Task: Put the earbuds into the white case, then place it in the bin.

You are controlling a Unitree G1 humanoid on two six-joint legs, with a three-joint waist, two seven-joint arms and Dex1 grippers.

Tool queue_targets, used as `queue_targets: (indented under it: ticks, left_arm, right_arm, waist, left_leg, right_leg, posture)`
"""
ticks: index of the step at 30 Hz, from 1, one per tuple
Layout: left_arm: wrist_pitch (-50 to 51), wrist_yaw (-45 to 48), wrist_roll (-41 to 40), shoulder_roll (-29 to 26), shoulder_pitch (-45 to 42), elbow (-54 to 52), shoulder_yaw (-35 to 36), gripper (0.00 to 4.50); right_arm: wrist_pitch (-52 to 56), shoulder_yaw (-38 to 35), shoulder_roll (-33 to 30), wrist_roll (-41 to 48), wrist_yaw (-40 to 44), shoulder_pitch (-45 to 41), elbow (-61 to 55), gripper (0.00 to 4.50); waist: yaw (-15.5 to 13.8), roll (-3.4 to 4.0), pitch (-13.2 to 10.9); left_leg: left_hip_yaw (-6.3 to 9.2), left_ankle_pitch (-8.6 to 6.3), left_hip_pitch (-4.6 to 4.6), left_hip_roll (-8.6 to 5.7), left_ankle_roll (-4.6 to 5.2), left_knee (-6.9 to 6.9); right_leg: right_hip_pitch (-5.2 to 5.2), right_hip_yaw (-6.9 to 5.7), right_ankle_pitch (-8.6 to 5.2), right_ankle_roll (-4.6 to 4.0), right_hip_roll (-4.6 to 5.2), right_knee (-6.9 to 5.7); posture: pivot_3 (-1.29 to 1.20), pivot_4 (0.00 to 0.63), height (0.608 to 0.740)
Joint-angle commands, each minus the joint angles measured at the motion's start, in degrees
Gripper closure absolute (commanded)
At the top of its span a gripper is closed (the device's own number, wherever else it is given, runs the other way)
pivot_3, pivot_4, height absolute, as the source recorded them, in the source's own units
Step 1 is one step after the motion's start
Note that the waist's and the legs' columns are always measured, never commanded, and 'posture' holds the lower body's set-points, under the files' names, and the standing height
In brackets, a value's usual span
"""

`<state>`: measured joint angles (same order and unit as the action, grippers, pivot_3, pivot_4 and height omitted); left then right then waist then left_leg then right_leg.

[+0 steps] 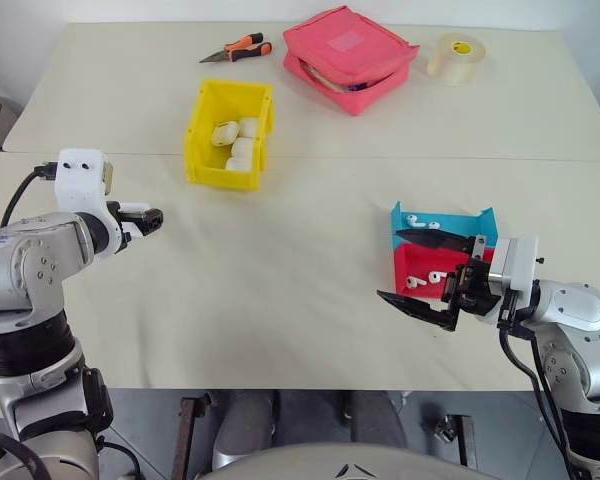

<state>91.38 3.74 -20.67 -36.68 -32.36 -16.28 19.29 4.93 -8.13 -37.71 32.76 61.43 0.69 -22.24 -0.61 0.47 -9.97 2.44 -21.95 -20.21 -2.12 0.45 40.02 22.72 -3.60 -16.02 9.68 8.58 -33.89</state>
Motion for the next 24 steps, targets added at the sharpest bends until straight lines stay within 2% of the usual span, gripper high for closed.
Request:
queue_targets:
  ticks: [1,7,18,22,24]
  left_arm:
    - [-0.05,0.8,1.68,-1.42,-1.21,1.5,0.01,0.05]
    - [-3.73,2.95,2.58,-1.55,-1.44,7.0,-1.81,0.05]
    - [-5.31,2.68,4.58,1.2,-0.77,8.48,-1.8,0.05]
    - [-5.78,2.32,5.31,2.21,-0.41,8.86,-1.27,0.86]
    - [-5.04,2.5,5.27,2.72,-0.15,8.69,-0.84,1.47]
  right_arm:
    - [-1.04,-1.33,0.41,0.29,-1.26,0.82,-2.67,0.0]
    - [-1.77,-1.2,0.62,-0.25,-2.79,1.64,-3.13,0.0]
    - [-2.25,-0.98,0.69,-0.59,-4.27,2.33,-3.57,0.0]
    - [-2.19,-0.72,0.88,-0.62,-4.77,2.22,-3.63,0.0]
    - [-2.19,-0.67,0.9,-0.65,-4.9,2.25,-3.65,0.0]
  waist:
    - [0.0,0.0,0.0]
    - [-0.08,-0.02,-0.01]
    - [-0.52,-0.02,-0.01]
    - [-0.57,-0.02,-0.01]
    - [-0.58,-0.02,-0.01]
  left_leg:
    - [0.0,0.0,0.0,0.0,0.0,0.01]
    - [-0.01,0.0,0.0,0.0,-0.02,0.02]
    - [-0.02,0.0,0.0,0.0,-0.02,0.03]
    - [-0.02,0.01,0.0,0.0,-0.02,0.04]
    - [-0.02,0.01,0.0,0.0,-0.02,0.04]
  right_leg:
    - [0.0,0.0,0.0,0.0,0.0,-0.01]
    - [0.0,0.0,0.0,0.0,0.01,-0.01]
    - [0.0,0.01,0.0,0.0,0.01,-0.01]
    - [0.0,0.01,0.0,0.0,0.01,-0.02]
    - [0.0,0.01,0.0,0.0,0.01,-0.03]
  posture:
    - [0.0,0.15,0.74]
    - [0.0,0.15,0.74]
    - [0.0,0.15,0.74]
    - [0.0,0.15,0.74]
    - [0.0,0.15,0.74]
